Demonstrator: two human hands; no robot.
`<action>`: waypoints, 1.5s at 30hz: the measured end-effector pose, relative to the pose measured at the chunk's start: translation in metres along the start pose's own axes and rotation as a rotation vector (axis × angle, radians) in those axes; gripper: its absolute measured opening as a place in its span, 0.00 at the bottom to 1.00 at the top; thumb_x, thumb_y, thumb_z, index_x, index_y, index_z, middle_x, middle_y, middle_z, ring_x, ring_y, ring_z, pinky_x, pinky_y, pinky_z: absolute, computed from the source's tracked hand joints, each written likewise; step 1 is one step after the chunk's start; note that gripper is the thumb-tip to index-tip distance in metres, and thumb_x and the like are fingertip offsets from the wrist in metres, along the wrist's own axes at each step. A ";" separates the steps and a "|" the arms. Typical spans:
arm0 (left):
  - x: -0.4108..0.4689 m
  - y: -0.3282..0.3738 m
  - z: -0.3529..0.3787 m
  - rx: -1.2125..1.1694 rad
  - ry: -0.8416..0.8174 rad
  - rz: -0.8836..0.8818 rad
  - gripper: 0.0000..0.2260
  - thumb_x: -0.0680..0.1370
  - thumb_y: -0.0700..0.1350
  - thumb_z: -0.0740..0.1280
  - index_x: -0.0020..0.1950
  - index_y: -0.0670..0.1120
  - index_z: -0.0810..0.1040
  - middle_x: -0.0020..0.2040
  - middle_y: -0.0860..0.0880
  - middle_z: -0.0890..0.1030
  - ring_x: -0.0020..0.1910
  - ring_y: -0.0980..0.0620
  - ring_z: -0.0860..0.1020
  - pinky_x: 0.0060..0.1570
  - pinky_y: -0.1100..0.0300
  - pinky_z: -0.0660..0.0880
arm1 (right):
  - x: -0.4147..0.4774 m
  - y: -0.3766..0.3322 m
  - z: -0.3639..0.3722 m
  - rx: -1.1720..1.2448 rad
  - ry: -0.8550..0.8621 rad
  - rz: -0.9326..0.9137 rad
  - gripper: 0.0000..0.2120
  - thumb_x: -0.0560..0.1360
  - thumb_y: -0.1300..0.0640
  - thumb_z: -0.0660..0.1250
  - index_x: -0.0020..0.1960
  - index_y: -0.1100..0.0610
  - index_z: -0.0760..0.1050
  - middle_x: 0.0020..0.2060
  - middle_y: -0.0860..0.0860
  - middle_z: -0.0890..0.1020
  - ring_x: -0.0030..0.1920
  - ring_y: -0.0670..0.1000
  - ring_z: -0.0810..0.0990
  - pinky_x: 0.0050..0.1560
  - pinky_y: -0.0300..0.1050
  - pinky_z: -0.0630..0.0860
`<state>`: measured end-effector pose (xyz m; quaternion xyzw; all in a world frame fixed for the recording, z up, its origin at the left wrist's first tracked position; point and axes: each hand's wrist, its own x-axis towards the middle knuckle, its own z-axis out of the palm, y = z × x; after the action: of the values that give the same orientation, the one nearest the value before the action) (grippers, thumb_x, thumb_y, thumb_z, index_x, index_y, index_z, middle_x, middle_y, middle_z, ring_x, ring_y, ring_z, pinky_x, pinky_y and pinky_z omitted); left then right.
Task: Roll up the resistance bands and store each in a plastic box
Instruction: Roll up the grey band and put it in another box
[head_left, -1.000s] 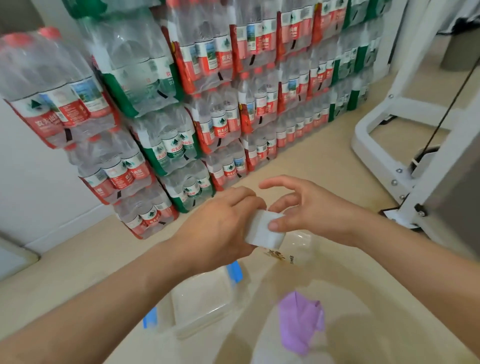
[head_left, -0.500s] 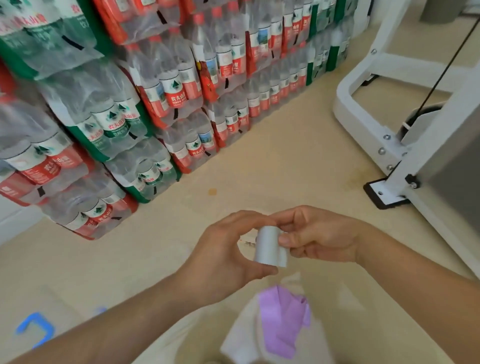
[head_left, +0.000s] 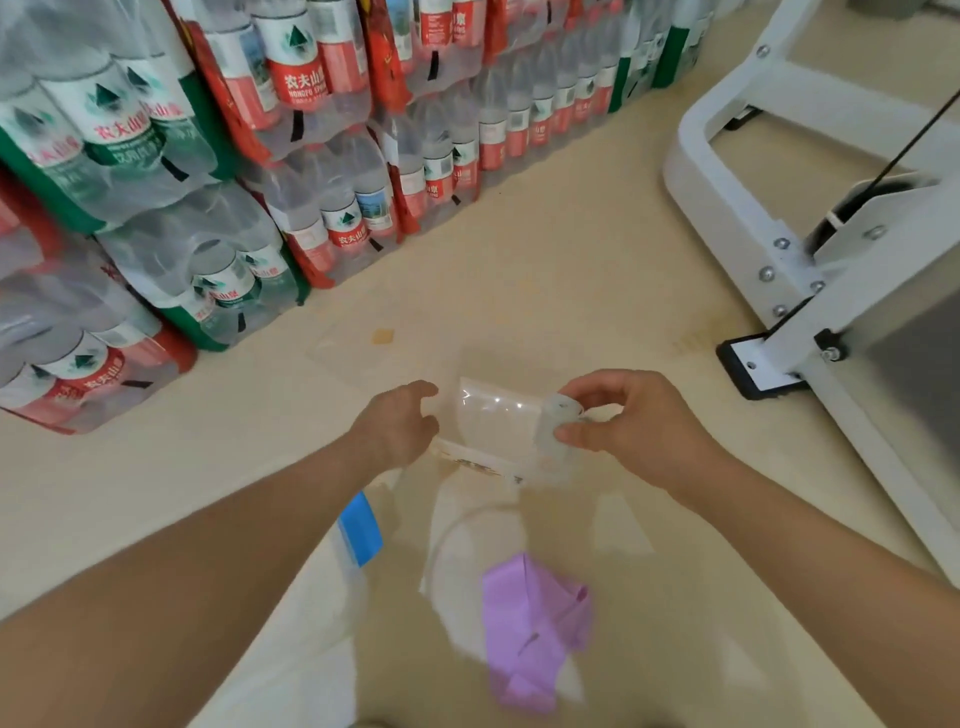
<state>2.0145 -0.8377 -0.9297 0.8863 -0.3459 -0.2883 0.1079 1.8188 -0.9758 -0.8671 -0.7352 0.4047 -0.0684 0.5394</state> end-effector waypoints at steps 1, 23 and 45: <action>0.002 0.003 0.001 -0.031 0.008 0.005 0.16 0.78 0.44 0.61 0.66 0.49 0.73 0.63 0.45 0.77 0.62 0.46 0.74 0.61 0.59 0.68 | 0.002 0.001 0.001 0.005 0.019 -0.007 0.12 0.64 0.65 0.77 0.45 0.53 0.82 0.42 0.48 0.83 0.34 0.43 0.79 0.38 0.36 0.76; -0.042 0.006 0.038 -0.622 -0.029 -0.069 0.31 0.77 0.40 0.66 0.76 0.53 0.56 0.48 0.53 0.75 0.37 0.47 0.81 0.50 0.46 0.79 | 0.043 0.054 0.111 -0.166 0.020 0.154 0.09 0.69 0.66 0.69 0.47 0.57 0.83 0.46 0.54 0.85 0.49 0.54 0.82 0.48 0.42 0.77; -0.032 -0.003 0.032 -0.818 -0.088 -0.106 0.29 0.75 0.40 0.69 0.72 0.56 0.63 0.47 0.51 0.75 0.36 0.51 0.79 0.41 0.56 0.79 | 0.053 0.037 0.093 0.442 -0.140 0.620 0.05 0.77 0.62 0.62 0.43 0.55 0.72 0.45 0.57 0.73 0.39 0.62 0.78 0.47 0.57 0.79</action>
<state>1.9784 -0.8140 -0.9431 0.7739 -0.1609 -0.4450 0.4210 1.8845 -0.9455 -0.9543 -0.4467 0.5455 0.0629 0.7064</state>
